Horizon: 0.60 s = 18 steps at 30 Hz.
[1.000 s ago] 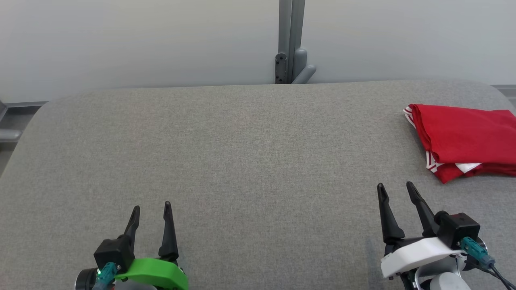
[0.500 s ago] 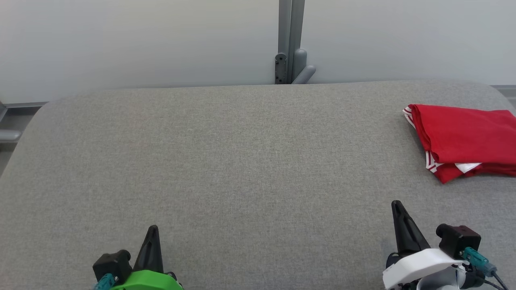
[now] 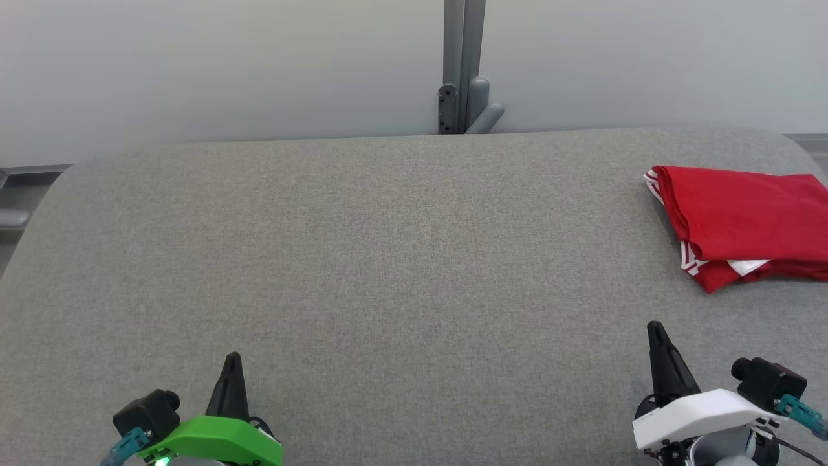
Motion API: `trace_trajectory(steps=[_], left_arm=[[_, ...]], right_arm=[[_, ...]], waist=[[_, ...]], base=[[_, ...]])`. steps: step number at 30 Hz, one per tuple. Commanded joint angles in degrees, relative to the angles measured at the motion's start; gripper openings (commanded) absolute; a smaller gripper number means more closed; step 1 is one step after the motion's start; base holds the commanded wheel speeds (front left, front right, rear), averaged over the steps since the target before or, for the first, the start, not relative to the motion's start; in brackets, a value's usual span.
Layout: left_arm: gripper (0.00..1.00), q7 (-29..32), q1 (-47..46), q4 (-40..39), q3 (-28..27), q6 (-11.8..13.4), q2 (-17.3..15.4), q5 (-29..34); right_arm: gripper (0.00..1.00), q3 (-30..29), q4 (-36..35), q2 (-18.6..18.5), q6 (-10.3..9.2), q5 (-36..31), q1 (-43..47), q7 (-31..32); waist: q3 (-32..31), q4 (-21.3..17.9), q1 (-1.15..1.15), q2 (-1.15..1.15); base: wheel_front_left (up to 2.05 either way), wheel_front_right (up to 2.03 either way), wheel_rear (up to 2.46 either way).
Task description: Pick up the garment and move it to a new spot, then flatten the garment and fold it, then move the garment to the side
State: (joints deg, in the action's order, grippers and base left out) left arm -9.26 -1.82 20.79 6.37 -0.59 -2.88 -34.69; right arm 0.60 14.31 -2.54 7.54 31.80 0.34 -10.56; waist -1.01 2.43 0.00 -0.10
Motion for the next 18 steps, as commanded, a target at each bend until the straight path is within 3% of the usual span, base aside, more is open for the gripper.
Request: trace_trajectory(steps=[1, 18], left_arm=[[0.0, 0.35, -2.03, -0.81, -0.5, -0.4, -0.06, -1.9], [0.0, 4.31, -4.25, -0.8, -2.74, -2.0, -0.05, -15.2]], right_arm=[[0.0, -0.45, -1.12, -0.37, -0.02, 1.94, -1.6, 0.42], [0.0, -2.6, -1.48, -0.56, -0.03, 16.01, -2.43, 3.86]], waist=[[0.01, -0.02, 0.0, 0.01], [0.21, -0.41, 0.0, 0.03]], base=[[0.0, 0.0, 0.0], [0.0, 0.0, 0.0]])
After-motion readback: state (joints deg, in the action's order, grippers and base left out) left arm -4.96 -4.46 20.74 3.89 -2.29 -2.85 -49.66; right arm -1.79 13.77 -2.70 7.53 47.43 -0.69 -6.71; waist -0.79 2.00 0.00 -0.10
